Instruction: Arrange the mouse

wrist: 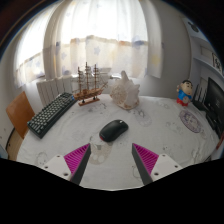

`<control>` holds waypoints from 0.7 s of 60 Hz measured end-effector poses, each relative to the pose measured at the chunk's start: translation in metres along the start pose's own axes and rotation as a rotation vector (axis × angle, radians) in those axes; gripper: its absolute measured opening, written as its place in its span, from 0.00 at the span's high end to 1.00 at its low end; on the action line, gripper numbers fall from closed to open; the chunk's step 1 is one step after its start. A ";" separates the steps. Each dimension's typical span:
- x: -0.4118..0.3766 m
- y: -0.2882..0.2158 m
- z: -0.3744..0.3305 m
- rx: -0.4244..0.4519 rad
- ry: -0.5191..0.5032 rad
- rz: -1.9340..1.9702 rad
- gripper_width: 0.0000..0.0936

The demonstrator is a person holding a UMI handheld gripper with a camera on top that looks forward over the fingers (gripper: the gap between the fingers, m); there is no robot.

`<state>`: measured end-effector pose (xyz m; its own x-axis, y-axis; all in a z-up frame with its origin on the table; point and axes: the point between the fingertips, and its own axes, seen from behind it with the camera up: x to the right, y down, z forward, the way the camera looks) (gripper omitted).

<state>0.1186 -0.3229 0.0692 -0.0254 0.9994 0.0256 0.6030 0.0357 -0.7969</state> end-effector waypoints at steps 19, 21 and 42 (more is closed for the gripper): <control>-0.011 0.007 0.107 -0.002 -0.027 0.029 0.09; -0.011 0.005 0.117 -0.003 -0.030 0.024 0.09; -0.020 -0.037 0.176 -0.032 -0.109 0.013 0.09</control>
<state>-0.0438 -0.3452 -0.0082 -0.1031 0.9933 -0.0524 0.6286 0.0243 -0.7774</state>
